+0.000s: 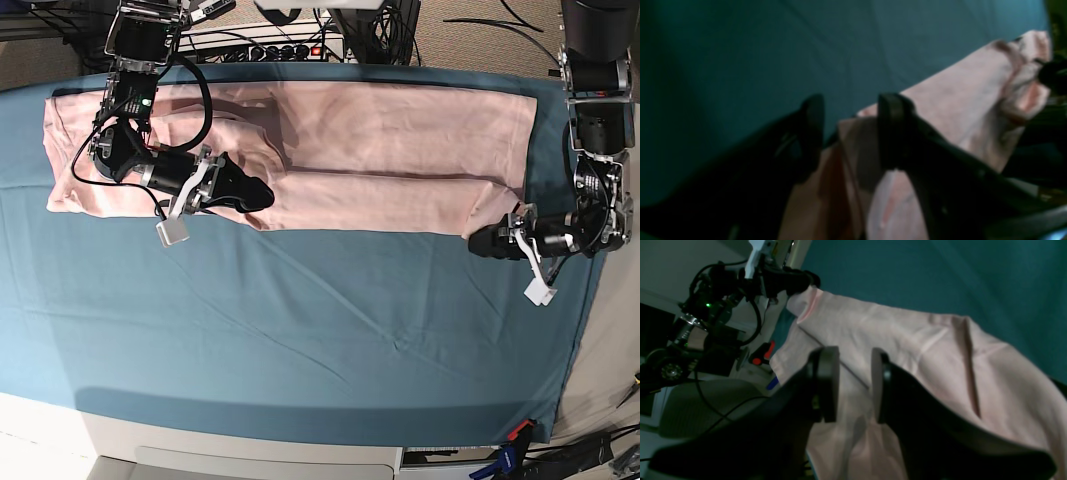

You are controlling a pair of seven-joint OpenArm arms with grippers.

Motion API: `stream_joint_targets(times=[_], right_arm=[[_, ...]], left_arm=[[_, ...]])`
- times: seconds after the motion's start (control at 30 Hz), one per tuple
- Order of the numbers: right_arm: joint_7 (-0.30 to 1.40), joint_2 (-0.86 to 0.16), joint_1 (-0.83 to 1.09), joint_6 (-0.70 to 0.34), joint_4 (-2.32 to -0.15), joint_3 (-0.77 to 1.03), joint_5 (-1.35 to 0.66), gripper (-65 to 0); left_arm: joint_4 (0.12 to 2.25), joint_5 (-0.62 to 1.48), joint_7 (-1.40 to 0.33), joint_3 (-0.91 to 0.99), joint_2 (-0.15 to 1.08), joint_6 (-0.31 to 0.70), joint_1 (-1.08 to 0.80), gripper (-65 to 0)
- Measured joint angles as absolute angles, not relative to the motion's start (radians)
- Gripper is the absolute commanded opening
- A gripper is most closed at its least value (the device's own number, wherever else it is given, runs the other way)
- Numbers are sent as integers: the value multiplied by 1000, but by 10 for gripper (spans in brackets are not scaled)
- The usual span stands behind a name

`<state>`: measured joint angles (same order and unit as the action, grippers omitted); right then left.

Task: Fold the T-shirt properly

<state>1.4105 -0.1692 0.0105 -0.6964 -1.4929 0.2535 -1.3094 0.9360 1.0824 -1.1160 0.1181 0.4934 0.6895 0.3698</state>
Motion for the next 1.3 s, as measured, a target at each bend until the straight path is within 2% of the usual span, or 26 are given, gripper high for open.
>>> stream_joint_targets(times=[0.2,0.3,0.5,0.73,0.83,0.97,1.3], right_arm=[[1411,-169,10,-696,-1493,253,-1310,-470],[1410,-169,10,-696,-1493,253,-1310,-470],[1411,-169,10,-696,-1493,253,-1310,-470],[1410,-169,10,-696,-1493,253,-1310,-470],[1410,-169,10,-697,-1493,253,-1310,-470],[1411,-169,10,-697,-1493,253,-1310,-470],[1411,-169,10,-697,-1494,253,-1309,-470]], left_arm=[[935,897,-1015,118,503,655,422,-412],[935,904,-1028,118,519,640,458,-412],[936,1265,-1305,118,574,692,498,-383],[936,1330,-1338,118,666,693,485,-375],[936,1464,-1392,118,688,692,448,-375],[936,1457,-1403,118,671,693,395,-375],[937,1457,-1402,118,540,686,331,-393]])
